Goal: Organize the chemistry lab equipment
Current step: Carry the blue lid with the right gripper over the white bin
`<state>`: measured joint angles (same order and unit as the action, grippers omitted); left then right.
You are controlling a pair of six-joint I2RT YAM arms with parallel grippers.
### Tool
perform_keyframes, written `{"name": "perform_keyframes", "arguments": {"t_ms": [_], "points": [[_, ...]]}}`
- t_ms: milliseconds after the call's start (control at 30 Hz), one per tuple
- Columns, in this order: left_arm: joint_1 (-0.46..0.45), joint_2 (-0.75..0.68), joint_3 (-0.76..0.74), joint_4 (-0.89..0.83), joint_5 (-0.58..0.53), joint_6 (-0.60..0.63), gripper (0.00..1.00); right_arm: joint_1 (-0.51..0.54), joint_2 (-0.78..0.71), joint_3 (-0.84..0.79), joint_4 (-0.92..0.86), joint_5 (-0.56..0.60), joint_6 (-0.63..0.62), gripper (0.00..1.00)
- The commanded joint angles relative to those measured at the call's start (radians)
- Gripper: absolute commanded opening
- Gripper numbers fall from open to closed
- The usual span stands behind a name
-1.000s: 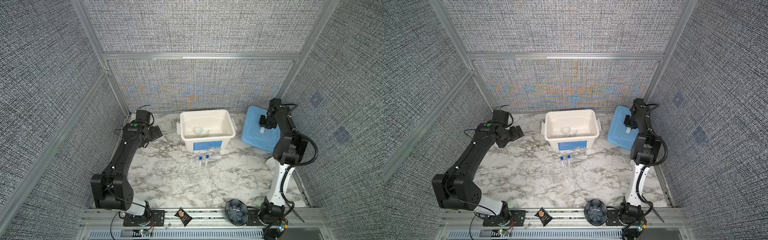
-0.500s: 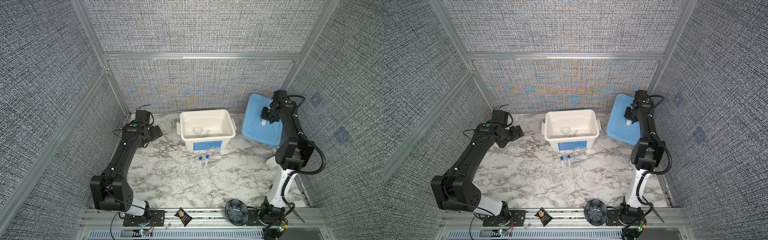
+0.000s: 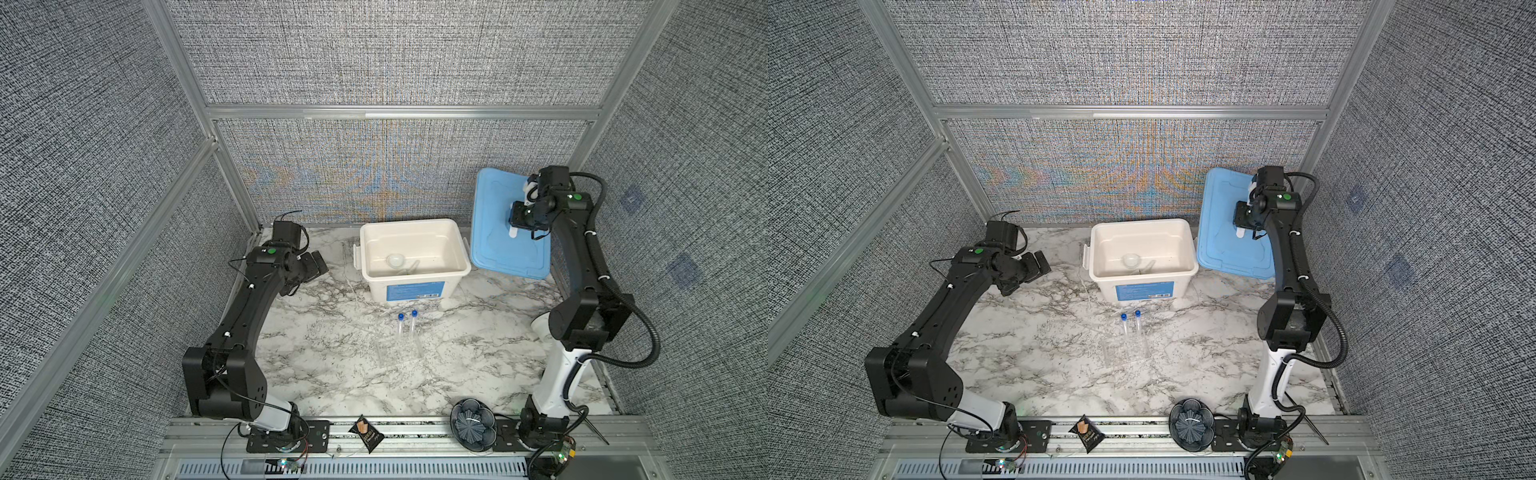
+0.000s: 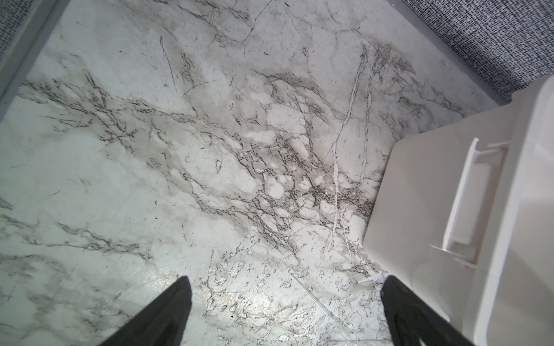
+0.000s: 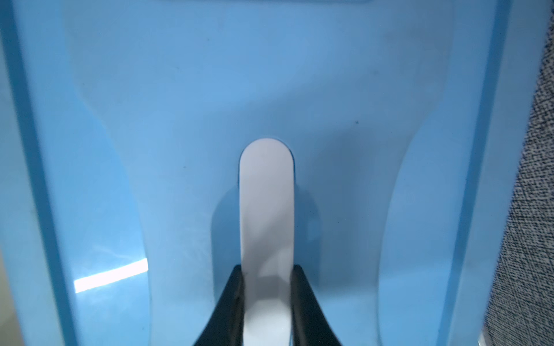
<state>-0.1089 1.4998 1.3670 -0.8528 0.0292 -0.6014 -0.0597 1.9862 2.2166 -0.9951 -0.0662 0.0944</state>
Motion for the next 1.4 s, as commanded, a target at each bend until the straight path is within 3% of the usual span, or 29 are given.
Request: {"name": "perform_keyframes", "arguments": {"t_ms": [0, 267, 400, 700, 933, 1067, 1233, 1367], "points": [[0.001, 0.000, -0.004, 0.013, 0.002, 0.015, 0.99, 0.032, -0.013, 0.017, -0.017, -0.084, -0.083, 0.21], [0.002, 0.031, 0.076, -0.040, 0.047, 0.038, 0.99, 0.184, -0.011, 0.039, -0.064, -0.073, -0.283, 0.21], [0.001, 0.020, 0.073, -0.025, 0.063, 0.031, 0.99, 0.229, -0.005, 0.026, -0.056, -0.116, -0.298, 0.21], [0.001, -0.001, 0.066, 0.030, 0.115, 0.053, 0.99, 0.372, 0.102, 0.114, -0.045, 0.015, -0.443, 0.21], [0.001, -0.046, 0.030, 0.112, 0.117, 0.064, 0.99, 0.467, 0.164, 0.134, -0.026, 0.022, -0.504, 0.21], [0.001, -0.064, -0.001, 0.152, 0.129, 0.056, 0.99, 0.501, 0.193, 0.137, -0.026, 0.054, -0.551, 0.21], [0.002, -0.044, 0.004, 0.176, 0.184, 0.041, 0.99, 0.541, 0.213, 0.107, 0.008, 0.175, -0.648, 0.21], [0.002, -0.021, 0.011, 0.202, 0.239, 0.013, 0.99, 0.554, 0.215, 0.107, 0.025, 0.165, -0.666, 0.21]]}}
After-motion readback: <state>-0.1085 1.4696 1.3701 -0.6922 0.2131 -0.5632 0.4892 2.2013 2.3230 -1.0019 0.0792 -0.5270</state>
